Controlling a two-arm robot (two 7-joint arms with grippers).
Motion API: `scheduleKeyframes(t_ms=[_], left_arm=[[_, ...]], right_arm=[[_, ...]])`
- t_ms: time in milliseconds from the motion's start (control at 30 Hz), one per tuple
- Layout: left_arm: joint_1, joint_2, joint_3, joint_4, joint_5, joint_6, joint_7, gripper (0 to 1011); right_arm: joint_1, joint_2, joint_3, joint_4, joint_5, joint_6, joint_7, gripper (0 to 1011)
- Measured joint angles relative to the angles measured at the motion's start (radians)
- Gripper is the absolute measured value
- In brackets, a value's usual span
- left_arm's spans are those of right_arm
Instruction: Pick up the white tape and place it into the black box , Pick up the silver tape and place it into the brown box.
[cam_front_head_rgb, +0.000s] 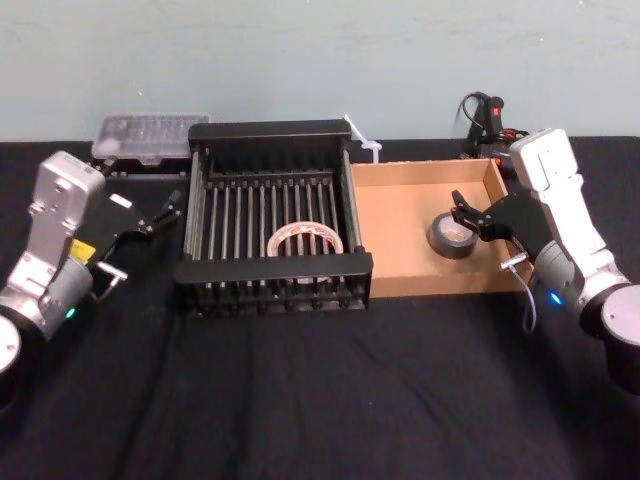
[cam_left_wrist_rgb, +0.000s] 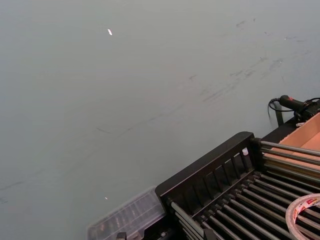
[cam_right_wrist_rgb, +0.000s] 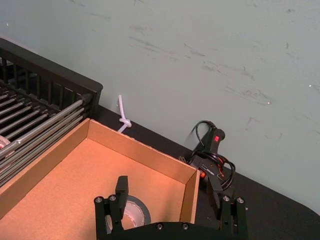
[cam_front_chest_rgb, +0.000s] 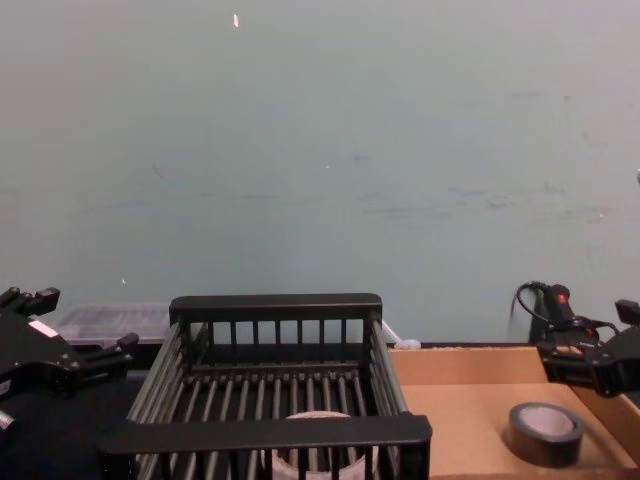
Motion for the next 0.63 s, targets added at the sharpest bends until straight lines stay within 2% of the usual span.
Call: scheduleKeyframes(t_ms=[633], left_arm=[[0.0,0.0,0.0,0.0,0.0,0.0,0.0,1001]], right_arm=[[0.0,0.0,0.0,0.0,0.0,0.0,0.0,1002]])
